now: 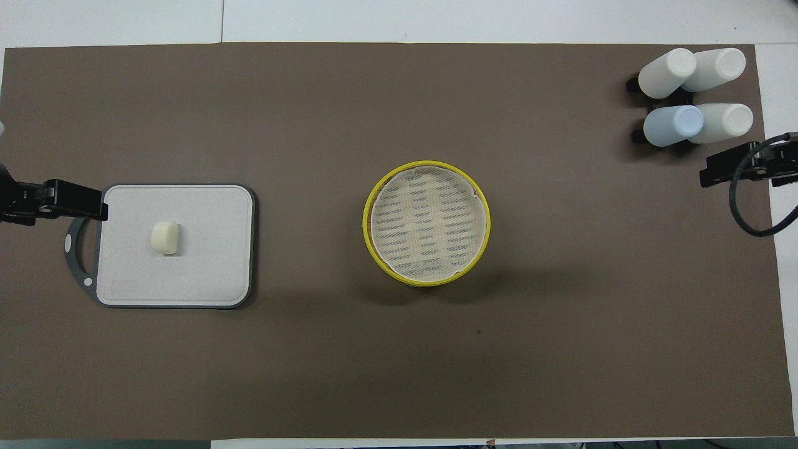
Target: Place bun in steamer
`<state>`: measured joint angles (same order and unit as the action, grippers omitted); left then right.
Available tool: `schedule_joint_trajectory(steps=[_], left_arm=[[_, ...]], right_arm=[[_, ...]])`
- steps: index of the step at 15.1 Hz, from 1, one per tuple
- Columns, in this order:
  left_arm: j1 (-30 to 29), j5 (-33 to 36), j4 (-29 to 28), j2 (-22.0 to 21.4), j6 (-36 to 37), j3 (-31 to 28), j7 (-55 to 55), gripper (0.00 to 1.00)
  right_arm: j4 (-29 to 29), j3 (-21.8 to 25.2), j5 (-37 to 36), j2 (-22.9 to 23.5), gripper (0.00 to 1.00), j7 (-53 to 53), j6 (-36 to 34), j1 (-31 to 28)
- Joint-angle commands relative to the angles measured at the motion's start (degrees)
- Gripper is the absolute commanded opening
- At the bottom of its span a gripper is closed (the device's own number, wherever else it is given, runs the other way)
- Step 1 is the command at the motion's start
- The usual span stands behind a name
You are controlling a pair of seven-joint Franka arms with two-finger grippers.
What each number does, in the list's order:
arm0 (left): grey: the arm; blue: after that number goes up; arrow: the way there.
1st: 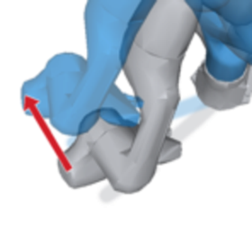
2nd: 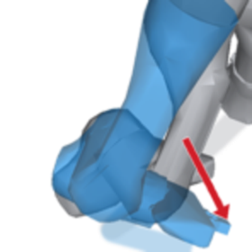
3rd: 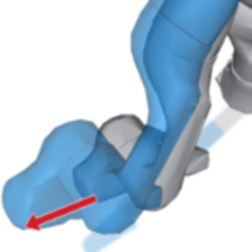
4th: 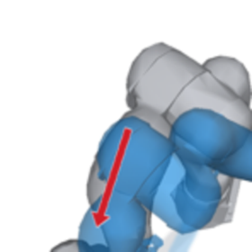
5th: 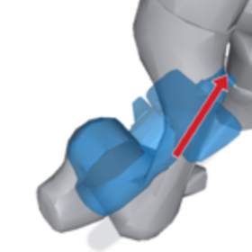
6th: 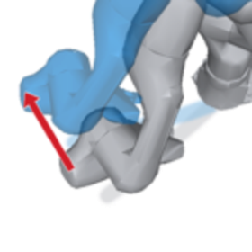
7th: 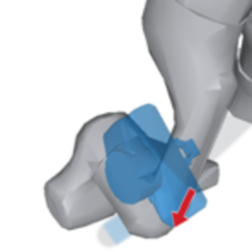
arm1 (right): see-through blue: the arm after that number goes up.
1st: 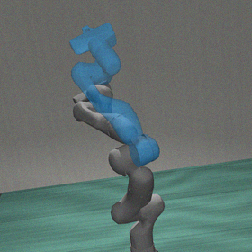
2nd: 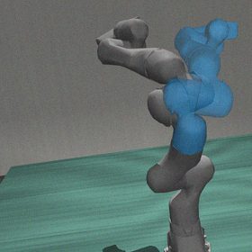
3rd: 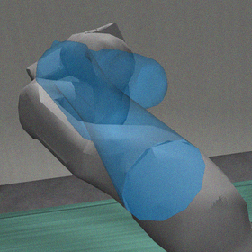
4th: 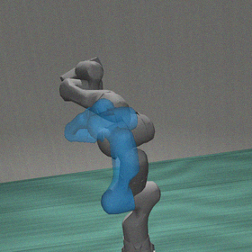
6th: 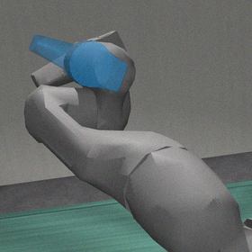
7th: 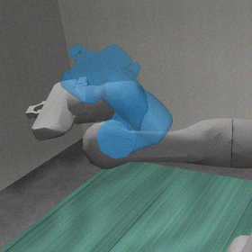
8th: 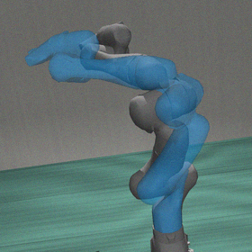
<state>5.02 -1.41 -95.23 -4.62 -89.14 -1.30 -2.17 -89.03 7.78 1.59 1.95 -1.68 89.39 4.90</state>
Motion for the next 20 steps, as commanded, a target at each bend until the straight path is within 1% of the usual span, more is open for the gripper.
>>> schedule_joint_trajectory(steps=[1, 3, 4, 5, 6, 7, 8, 9, 10, 11, 12, 13, 14, 15, 16, 17, 18, 19, 20], left_arm=[[0.8, 0.9, -0.7, -1.1, 0.4, -0.5, 0.0, 1.00], [0.8, 0.9, -0.6, -1.1, 0.4, -0.5, -0.1, 1.00], [0.8, 0.9, -0.6, -1.1, 0.4, -0.5, -0.1, 1.00], [0.8, 0.9, -0.6, -1.1, 0.4, -0.5, -0.1, 1.00], [0.8, 0.9, -0.6, -1.1, 0.4, -0.5, -0.1, 1.00], [0.8, 0.9, -0.6, -1.1, 0.4, -0.5, 0.0, 1.00], [0.8, 0.9, -0.7, -1.1, 0.4, -0.5, 0.0, 1.00], [0.8, 0.9, -0.8, -1.1, 0.2, -0.5, 0.0, 1.00], [0.5, 0.9, -1.6, -1.2, -0.5, -0.5, 0.1, 1.00], [0.3, 0.9, -4.1, -2.4, -2.3, -0.6, 0.8, 1.00], [0.0, 0.9, -8.4, -3.7, -5.7, -0.9, 2.2, 1.00], [-1.8, 0.9, -13.3, -4.9, -10.3, -0.9, 3.2, 1.00], [-3.1, 0.9, -17.8, -5.5, -14.8, -0.8, 3.7, 1.00], [-3.5, 0.9, -22.7, -5.7, -20.1, -0.9, 4.2, 1.00], [-4.1, 0.9, -25.9, -5.3, -24.5, -0.9, 4.6, 1.00], [-5.4, 0.9, -28.8, -4.4, -28.3, -0.8, 5.3, 1.00], [-5.5, 0.9, -31.0, -2.7, -32.1, -0.8, 5.7, 1.00], [-5.5, 0.9, -32.7, -1.2, -35.7, -0.9, 5.7, 1.00], [-5.6, 0.9, -34.5, 0.0, -38.9, -0.8, 5.7, 1.00]], right_arm=[[0.8, -0.3, -0.5, 0.6, 1.00, -1.3, 0.3, -0.2], [0.8, -0.5, -0.6, 0.6, 1.00, -1.2, 0.5, -0.2], [0.8, -1.5, -0.2, 0.6, 1.00, -1.2, 0.7, -0.1], [0.9, -3.5, -0.4, 1.6, 1.00, -0.9, 0.3, 0.0], [2.8, -7.0, -1.1, 4.1, 1.00, 1.8, -0.3, 0.5], [7.7, -10.1, -1.4, 6.8, 1.00, 7.6, -1.8, 1.5], [13.0, -12.3, -1.8, 10.7, 1.00, 15.7, -4.6, 2.9], [19.4, -13.7, -2.2, 15.8, 1.00, 21.7, -6.1, 6.3], [24.7, -13.4, -2.9, 20.1, 1.00, 25.5, -6.4, 10.6], [27.9, -13.1, -3.6, 23.5, 1.00, 29.2, -5.8, 15.1], [28.8, -13.1, -4.0, 25.9, 1.00, 33.7, -3.7, 18.7], [28.6, -13.1, -4.2, 27.0, 1.00, 38.7, -0.2, 21.9], [28.0, -13.1, -4.5, 27.6, 1.00, 41.5, 2.2, 24.2], [27.3, -13.2, -5.2, 28.6, 1.00, 43.1, 4.2, 26.5], [26.5, -13.3, -6.2, 29.3, 1.00, 43.5, 6.2, 27.9], [24.0, -13.3, -6.9, 29.5, 1.00, 44.7, 8.9, 28.9], [20.2, -13.3, -6.9, 29.5, 1.00, 46.1, 13.1, 29.9], [15.5, -13.3, -7.1, 28.5, 1.00, 46.2, 16.5, 30.2], [11.5, -13.3, -7.3, 26.5, 1.00, 46.3, 18.3, 30.2]])
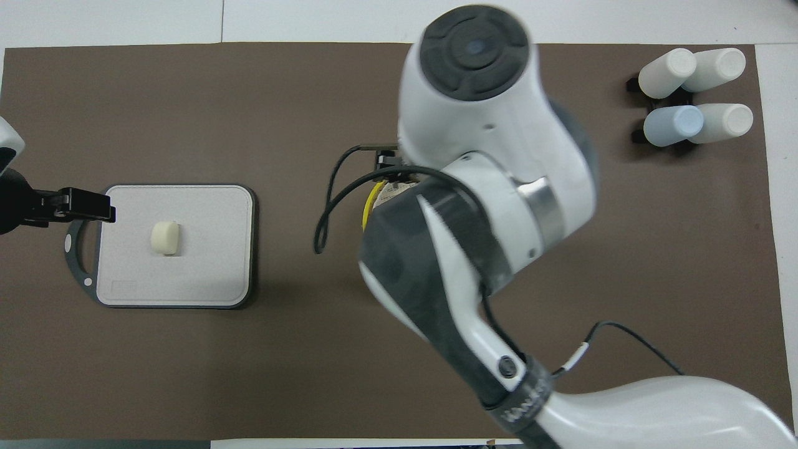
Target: Place bun in steamer
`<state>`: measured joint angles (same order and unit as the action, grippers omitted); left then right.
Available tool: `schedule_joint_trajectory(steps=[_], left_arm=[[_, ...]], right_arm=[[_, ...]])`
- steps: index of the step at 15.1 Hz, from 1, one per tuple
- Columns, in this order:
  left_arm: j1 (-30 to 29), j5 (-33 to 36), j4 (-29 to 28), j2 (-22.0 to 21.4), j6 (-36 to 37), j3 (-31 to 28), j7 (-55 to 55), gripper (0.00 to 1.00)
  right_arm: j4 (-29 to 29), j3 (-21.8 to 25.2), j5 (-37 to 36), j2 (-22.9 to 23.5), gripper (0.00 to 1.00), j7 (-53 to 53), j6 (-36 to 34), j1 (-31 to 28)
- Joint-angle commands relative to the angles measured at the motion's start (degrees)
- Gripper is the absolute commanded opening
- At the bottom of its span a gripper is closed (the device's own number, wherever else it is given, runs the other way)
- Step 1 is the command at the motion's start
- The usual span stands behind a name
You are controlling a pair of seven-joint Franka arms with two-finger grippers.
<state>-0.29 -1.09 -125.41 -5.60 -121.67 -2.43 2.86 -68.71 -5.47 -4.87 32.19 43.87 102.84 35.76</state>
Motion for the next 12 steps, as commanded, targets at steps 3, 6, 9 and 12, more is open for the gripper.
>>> schedule_joint_trajectory(steps=[3, 6, 9, 12], left_arm=[[0.6, 0.6, -6.9, 5.3, -14.1, 0.4, 0.0, 1.00], [0.6, 0.6, -7.0, 8.0, -17.6, 0.4, 1.2, 1.00], [0.7, 0.6, -7.9, 9.7, -20.3, 0.5, 1.0, 1.00], [1.3, 0.5, -8.3, 10.1, -20.4, 0.5, 0.7, 0.93]], right_arm=[[-17.0, -0.2, -0.8, -6.5, 0.94, 0.0, 11.9, -0.9], [-22.6, -0.2, -0.7, -8.3, 0.60, -0.3, 17.8, -0.7], [-23.2, -0.3, -0.5, -8.3, 0.52, -0.4, 18.9, -0.8], [-23.9, -0.3, -0.5, -8.3, 0.52, -0.4, 20.4, -0.8]])
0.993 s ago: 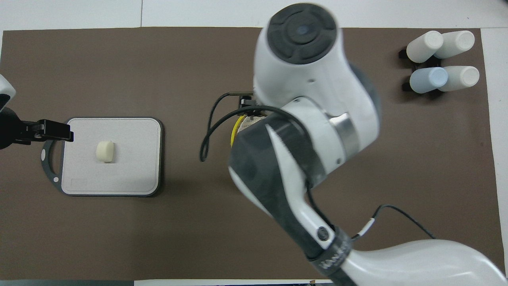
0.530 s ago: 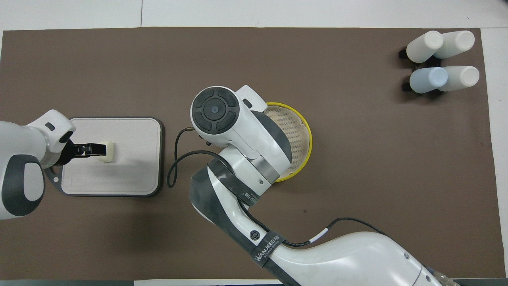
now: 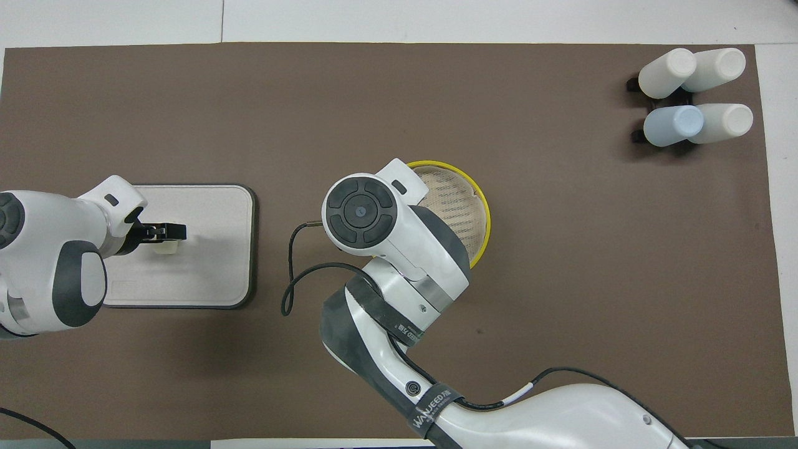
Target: Place bun in steamer
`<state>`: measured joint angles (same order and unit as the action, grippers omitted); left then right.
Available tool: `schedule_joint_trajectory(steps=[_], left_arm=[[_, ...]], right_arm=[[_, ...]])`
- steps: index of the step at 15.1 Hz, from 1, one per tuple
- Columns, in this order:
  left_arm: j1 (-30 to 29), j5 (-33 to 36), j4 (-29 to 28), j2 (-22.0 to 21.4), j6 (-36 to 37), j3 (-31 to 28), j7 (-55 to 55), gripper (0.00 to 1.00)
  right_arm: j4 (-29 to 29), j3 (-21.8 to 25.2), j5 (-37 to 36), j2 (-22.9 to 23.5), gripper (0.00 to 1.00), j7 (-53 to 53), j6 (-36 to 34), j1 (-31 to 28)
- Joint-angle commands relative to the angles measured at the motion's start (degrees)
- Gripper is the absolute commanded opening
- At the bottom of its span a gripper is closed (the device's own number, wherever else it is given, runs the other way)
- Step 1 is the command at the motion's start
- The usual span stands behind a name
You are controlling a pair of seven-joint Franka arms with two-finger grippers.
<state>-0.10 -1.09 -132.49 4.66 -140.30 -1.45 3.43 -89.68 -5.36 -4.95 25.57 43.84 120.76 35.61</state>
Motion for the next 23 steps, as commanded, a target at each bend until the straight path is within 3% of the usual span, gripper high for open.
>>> schedule_joint_trajectory(steps=[1, 5, 7, 9, 12, 15, 18, 21, 23], left_arm=[[1.2, 0.5, -1.2, -0.1, -1.6, -0.3, -0.1, 0.88], [1.5, 0.5, 0.2, -0.1, 1.2, -0.5, 0.1, 0.45], [1.5, 0.5, 0.4, -0.1, 1.5, -0.5, 0.3, 0.30], [1.4, 0.5, 0.4, -0.1, 1.9, -0.6, 0.4, 0.25], [1.4, 0.5, 2.5, 0.1, 3.8, -0.5, 0.5, 0.25], [2.2, 0.3, 11.4, 0.1, 14.1, -0.2, -0.3, 0.25], [4.1, 0.3, 19.7, -0.8, 24.8, 0.0, -3.1, 0.26], [9.2, 0.3, 28.7, -1.0, 34.4, 0.0, -11.3, 0.26], [15.1, 0.0, 32.0, -0.2, 35.1, 0.0, -21.0, 0.26]], right_arm=[[-3.2, -0.4, -0.4, -1.7, 0.52, -0.3, 2.6, -0.6], [-3.4, -0.4, -0.3, -1.7, 0.51, -0.4, 2.9, -0.6], [-3.7, -0.4, -0.3, -1.7, 0.23, -0.4, 3.1, -0.7], [-4.1, -0.4, -0.3, -2.0, 0.00, -0.4, 3.3, -0.6], [-3.9, -0.4, -0.1, -2.0, 0.00, -0.4, 3.2, -0.6], [-1.0, -0.4, -0.1, -1.8, 0.00, -0.6, 0.4, -1.0], [9.0, -0.4, 0.3, -0.7, 0.00, -5.9, -11.0, -2.7], [10.1, -0.5, 0.7, -5.0, 0.00, -14.7, -19.1, -9.0], [9.4, -0.4, 2.8, -8.7, 0.00, -23.7, -25.2, -14.0]])
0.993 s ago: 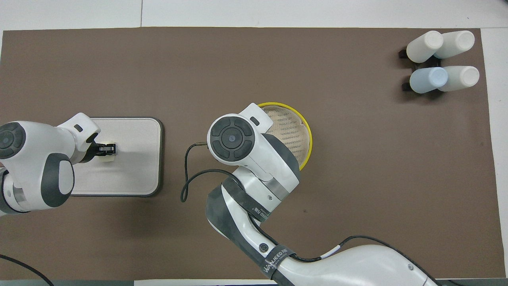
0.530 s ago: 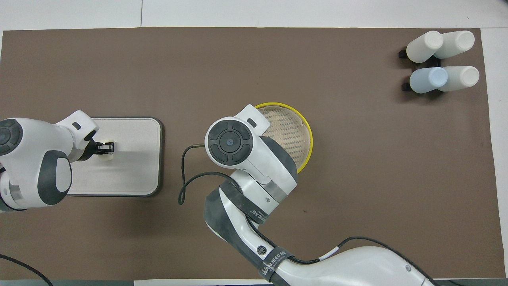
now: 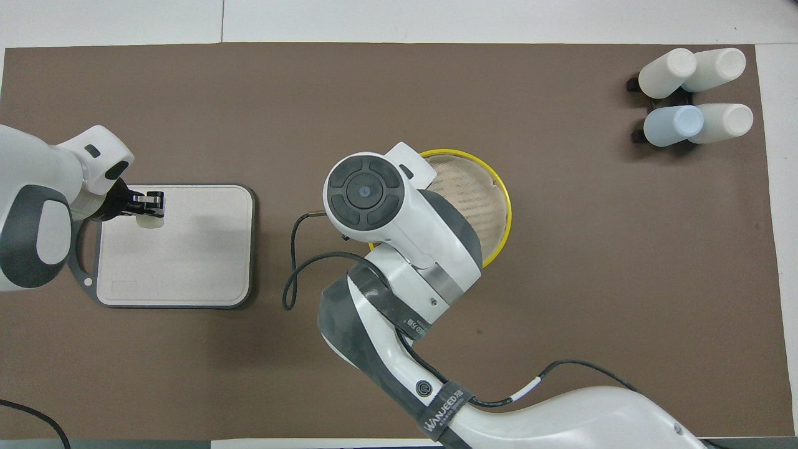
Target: Place bun in steamer
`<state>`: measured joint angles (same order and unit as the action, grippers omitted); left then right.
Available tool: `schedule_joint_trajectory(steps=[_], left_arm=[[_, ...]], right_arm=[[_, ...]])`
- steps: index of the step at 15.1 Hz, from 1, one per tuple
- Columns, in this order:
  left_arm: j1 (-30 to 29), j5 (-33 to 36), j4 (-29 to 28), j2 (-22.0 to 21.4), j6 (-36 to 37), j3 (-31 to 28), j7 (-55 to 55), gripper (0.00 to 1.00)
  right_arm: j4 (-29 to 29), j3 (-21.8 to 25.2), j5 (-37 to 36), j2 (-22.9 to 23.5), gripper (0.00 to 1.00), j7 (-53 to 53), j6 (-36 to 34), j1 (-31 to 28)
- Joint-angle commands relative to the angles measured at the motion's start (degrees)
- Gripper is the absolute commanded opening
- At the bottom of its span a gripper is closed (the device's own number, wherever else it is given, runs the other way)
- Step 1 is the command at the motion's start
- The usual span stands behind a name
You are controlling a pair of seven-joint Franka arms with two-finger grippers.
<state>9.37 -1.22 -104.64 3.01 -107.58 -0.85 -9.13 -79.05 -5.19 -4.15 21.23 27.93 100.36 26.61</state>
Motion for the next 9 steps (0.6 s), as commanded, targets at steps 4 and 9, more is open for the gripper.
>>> schedule_joint_trajectory(steps=[4, 9], left_arm=[[19.9, -0.5, 4.6, 4.6, -5.1, -0.6, -29.7, 0.26], [30.4, -0.5, 4.0, 12.0, -17.6, -0.6, -39.4, 0.26]], right_arm=[[-4.2, -0.5, 4.8, -8.0, 0.00, -26.4, -12.1, -18.8], [-14.4, -0.4, 4.8, -13.1, 0.00, -38.1, -10.7, -27.6]])
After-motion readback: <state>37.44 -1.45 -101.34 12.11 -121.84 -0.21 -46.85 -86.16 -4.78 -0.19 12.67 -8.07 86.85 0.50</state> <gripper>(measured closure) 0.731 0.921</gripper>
